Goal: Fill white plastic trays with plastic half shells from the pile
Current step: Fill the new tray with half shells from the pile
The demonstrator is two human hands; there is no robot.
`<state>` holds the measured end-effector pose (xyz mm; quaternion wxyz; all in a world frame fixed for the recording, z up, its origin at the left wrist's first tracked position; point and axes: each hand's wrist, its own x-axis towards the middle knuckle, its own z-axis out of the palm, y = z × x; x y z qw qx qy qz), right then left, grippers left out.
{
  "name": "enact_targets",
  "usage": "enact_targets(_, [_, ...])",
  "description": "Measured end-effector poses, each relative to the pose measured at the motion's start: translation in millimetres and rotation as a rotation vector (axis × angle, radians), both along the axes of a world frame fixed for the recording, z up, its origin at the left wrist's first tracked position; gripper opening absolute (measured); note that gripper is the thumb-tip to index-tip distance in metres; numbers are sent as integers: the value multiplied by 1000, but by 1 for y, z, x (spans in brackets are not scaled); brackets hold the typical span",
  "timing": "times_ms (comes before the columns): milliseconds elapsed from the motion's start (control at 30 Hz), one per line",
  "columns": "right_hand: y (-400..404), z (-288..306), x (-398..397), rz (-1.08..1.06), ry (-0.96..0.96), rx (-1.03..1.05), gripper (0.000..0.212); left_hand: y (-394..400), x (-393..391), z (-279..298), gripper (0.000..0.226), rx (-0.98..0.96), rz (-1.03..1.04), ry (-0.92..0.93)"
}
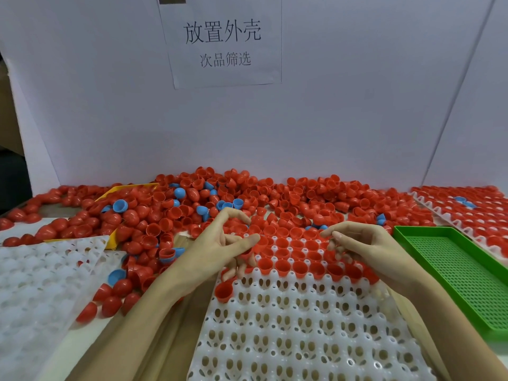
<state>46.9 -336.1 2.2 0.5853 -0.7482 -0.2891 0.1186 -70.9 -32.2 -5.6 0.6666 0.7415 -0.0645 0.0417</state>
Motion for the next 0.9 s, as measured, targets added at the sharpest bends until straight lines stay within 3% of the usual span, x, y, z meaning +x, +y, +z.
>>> enact_targets(100, [0,13,-9,123,-82,-52,22,-5,2,-1,28,34,18,-55])
enact_targets(233, [18,20,-31,396,-180,-200,49,-20,-2,-2,29,105,-104,-29])
enact_targets(367, [41,9,-47,272,-286,-183,38,-28,-5,-2,26,67,-176,19])
enact_targets(467, [43,6,-48,177,-365,-143,27,-38,-6,2,26,8,-10,1])
enact_targets(533, [44,2,-48,142,-368,-127,30,-47,-7,4,32,109,206,-121])
enact_targets(600, [46,-1,-48,114,-390,-126,35,-53,-10,5,24,248,285,-233])
enact_targets(800, [48,-2,-47,178,-357,-105,38,-47,-15,17,12,358,206,-164])
enact_targets(900, [42,2,-41,163,-325,-143,31,-20,-22,27,10,647,113,-140])
